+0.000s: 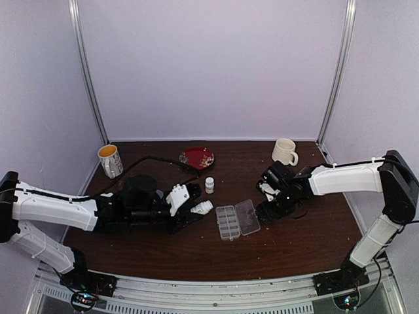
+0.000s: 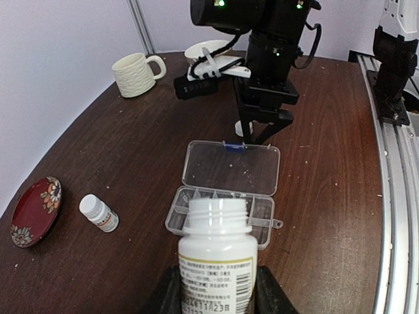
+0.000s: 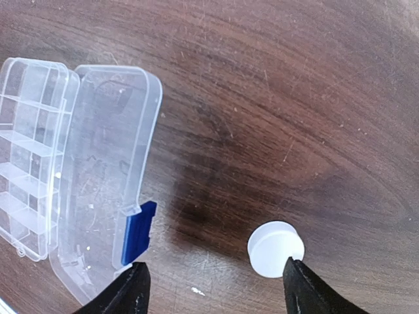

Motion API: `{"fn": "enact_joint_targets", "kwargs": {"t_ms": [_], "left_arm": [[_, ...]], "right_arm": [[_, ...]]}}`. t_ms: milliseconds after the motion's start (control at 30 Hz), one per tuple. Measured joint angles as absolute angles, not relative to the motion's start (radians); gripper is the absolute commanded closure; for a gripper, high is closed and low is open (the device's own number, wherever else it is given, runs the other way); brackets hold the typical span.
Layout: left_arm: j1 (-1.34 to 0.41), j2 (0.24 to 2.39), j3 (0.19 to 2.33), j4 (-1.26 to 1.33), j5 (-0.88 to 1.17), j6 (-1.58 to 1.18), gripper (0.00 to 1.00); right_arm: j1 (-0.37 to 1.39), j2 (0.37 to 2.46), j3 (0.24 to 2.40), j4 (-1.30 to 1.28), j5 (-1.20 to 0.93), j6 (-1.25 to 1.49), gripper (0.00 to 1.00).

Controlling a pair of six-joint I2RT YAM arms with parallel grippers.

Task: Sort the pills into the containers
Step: Adjust the pill container at the center of the board, then pour the pill into the compartment of the pill container.

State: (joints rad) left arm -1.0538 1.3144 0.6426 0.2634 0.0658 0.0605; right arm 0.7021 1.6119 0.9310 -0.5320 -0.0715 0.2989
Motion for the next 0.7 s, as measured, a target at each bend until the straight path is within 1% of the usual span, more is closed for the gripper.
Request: {"fn": "enact_joint_targets", "kwargs": {"t_ms": [167,333,500,700], "left_arm": [[-1.054,1.372,0.688,0.215,0.067,0.054,1.00],[-1.054,1.435,0.718,0.198,0.070,0.047,1.00],[-1.065,1.497,0.719,0.188,0.082,0.039,1.00],[-1.095,1.599,0.765,0.181,0.110,0.039,1.00]], "right_arm": [[0.698,1.581,0.934,-0.535,-0.064,0.296,0.30],[0.695,1.514,0.933,-0.532,-0.049,0.298,0.32],[0.695,1.433,0.913,-0.503,-0.057,0.306,0.39],[0.696,1.288,0.840,-0.432,-0.146,0.329,0.42]]}}
